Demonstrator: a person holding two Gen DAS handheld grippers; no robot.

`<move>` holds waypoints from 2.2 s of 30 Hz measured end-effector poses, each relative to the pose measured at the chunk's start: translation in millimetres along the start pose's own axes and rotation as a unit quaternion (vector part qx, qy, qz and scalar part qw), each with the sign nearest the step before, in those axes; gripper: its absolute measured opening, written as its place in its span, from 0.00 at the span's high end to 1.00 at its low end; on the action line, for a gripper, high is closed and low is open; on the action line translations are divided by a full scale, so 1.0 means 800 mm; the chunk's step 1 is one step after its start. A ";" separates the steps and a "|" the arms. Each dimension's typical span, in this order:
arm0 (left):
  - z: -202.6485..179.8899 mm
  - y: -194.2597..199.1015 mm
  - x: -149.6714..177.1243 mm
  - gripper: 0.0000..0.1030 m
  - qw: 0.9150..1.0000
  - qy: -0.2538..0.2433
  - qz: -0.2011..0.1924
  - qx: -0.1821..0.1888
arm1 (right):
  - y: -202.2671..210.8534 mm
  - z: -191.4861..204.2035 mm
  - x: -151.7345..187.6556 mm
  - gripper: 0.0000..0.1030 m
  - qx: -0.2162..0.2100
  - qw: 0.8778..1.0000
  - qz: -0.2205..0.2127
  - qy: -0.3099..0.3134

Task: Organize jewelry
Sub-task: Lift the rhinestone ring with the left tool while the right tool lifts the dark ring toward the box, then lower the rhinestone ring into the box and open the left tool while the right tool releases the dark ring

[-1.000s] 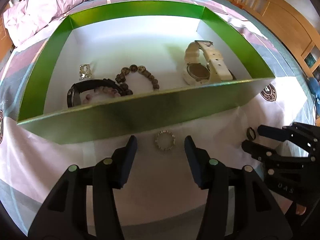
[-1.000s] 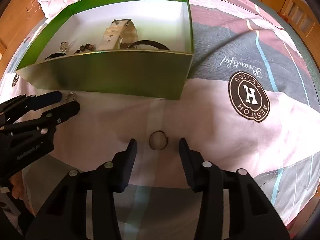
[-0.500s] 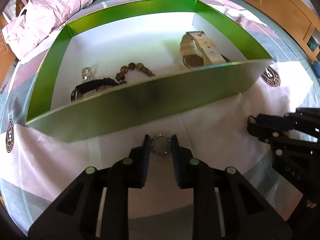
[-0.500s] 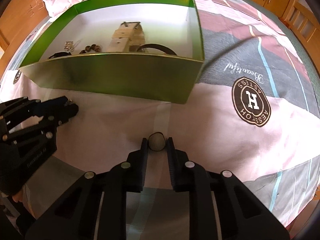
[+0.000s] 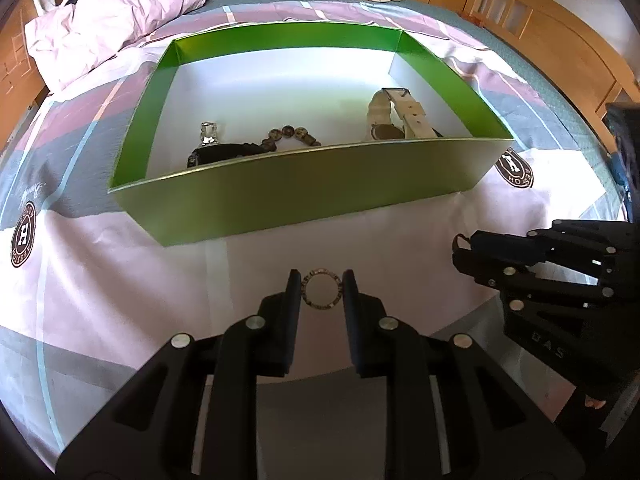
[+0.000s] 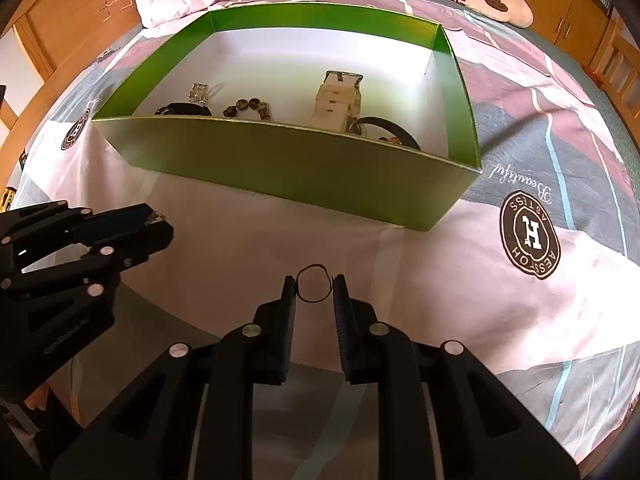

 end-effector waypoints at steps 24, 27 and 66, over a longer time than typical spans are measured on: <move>0.012 0.020 0.014 0.80 1.000 0.014 -0.014 0.000 | -0.001 0.004 -0.006 0.81 -0.011 1.000 -0.007 0.018; 0.013 0.019 0.014 0.80 1.000 0.014 -0.012 0.001 | -0.003 0.003 -0.006 0.81 -0.010 1.000 -0.007 0.017; 0.017 0.071 -0.029 0.80 0.995 -0.009 -0.086 -0.057 | 0.039 0.017 -0.072 0.81 -0.044 0.994 -0.096 -0.015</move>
Point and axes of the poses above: each gripper's, at about its wrist camera, not at the fingertips, and y roughly against the way its jaws point, z to its left, x to its underside, the point moved 2 cm from there along -y, roughly the way its jaws point, and after that the axes turned 13 degrees about -y, right-handed, at the moved point
